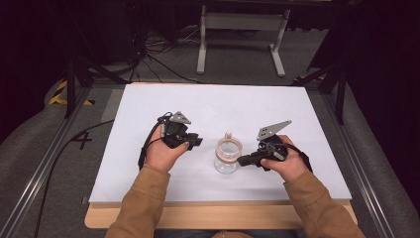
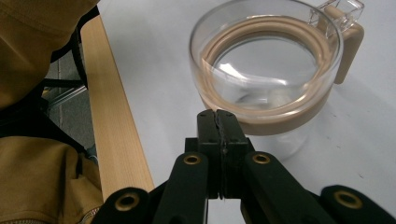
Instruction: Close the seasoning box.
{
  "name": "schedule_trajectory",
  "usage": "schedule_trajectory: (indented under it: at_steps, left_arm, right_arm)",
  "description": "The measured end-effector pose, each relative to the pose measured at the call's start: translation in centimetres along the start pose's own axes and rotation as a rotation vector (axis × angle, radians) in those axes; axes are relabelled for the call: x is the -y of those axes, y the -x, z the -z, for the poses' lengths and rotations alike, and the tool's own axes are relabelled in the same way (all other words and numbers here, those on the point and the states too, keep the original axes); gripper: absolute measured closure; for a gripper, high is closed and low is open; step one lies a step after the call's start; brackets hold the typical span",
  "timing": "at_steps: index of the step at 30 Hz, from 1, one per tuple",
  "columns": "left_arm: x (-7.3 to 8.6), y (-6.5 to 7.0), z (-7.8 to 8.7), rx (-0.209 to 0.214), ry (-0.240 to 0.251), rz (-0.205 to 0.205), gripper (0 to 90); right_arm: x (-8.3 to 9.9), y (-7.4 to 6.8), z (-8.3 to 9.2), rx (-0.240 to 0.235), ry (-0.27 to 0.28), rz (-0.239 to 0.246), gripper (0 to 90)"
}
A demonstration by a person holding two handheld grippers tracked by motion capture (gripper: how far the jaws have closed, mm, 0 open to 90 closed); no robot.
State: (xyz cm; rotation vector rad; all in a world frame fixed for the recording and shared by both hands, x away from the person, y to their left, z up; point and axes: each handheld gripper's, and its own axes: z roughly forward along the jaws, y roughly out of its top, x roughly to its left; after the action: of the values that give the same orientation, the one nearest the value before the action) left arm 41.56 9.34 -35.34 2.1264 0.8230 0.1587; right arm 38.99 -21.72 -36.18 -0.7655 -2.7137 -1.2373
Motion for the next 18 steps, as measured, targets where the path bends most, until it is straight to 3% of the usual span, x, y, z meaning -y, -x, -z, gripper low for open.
schedule_trajectory:
  at_steps: [5, 11, 15, 18]
  left_arm:
    - [0.0, 0.1, 0.1, 0.008, -0.006, 0.001, 71.8]
    - [0.2, 0.5, 0.8, 0.009, 0.011, -0.01, 66.2]
    - [0.5, 0.6, 1.4, 0.004, 0.015, -0.005, 62.1]
    - [0.7, 0.6, 1.8, -0.012, 0.015, -0.011, 60.1]
  right_arm:
    - [0.1, -0.1, 0.3, 0.008, 0.01, 0.003, 90.0]
    - [0.1, 0.0, 1.3, 0.029, 0.059, 0.007, 89.4]
    - [0.2, 0.4, 2.5, 0.066, 0.107, 0.003, 80.7]
    - [0.4, 0.9, 3.8, 0.12, 0.142, 0.005, 76.3]
